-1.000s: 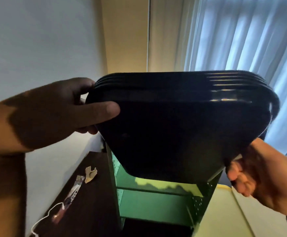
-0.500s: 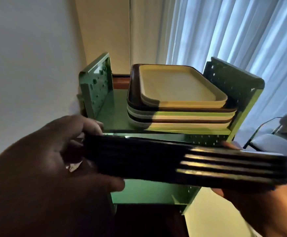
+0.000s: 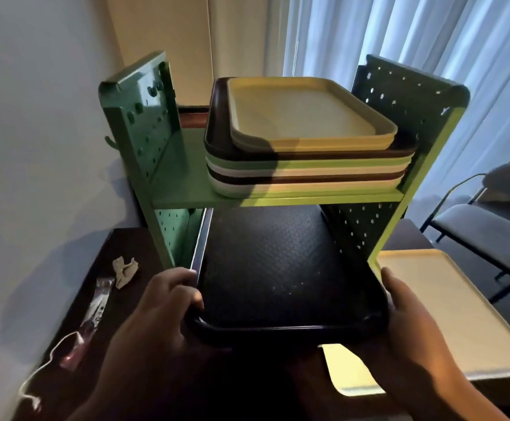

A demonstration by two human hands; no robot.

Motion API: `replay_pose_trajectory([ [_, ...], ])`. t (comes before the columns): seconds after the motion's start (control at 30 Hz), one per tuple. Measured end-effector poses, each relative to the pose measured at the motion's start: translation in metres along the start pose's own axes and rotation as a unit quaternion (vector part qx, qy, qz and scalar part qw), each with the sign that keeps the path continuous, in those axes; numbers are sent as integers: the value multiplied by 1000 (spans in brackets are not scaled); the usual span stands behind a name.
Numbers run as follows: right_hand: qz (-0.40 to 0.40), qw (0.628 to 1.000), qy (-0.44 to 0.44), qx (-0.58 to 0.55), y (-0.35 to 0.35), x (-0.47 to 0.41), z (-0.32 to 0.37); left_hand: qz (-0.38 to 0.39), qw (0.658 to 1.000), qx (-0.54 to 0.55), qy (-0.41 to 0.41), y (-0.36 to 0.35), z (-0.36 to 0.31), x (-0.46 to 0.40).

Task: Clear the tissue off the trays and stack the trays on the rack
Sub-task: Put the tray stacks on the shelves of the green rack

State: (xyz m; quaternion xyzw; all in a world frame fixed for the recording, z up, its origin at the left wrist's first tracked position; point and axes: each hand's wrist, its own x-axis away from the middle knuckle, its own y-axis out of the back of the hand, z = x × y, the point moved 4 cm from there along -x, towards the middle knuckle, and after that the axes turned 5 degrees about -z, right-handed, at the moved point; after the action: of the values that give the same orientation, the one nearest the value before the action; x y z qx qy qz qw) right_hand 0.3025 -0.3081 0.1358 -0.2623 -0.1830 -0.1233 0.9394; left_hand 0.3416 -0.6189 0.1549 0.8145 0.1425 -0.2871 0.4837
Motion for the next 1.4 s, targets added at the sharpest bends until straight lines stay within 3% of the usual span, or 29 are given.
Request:
replay_pose_trajectory([
  [0.03,23,999,-34,8,-16,5,-13,16,998,27,58,-7,5,6],
  [0.1,2,996,-25,85,-13,-2,-25,33,997,16,71,-25,9,12],
  [0.3,-30,953,56,295,2,-27,-23,50,996,-56,46,-40,22,1],
  [0.47,-24,905,120,408,-3,-27,-6,10,1000,-23,-9,-50,30,4],
  [0.6,-14,894,136,428,-4,-33,-8,1,1000,-18,-7,-57,40,-3],
  [1.13,-11,908,146,392,-19,-103,3,11,998,-47,40,-88,52,-43],
  [1.4,-7,901,149,408,-27,-119,9,-7,1000,-25,14,-96,56,-63],
])
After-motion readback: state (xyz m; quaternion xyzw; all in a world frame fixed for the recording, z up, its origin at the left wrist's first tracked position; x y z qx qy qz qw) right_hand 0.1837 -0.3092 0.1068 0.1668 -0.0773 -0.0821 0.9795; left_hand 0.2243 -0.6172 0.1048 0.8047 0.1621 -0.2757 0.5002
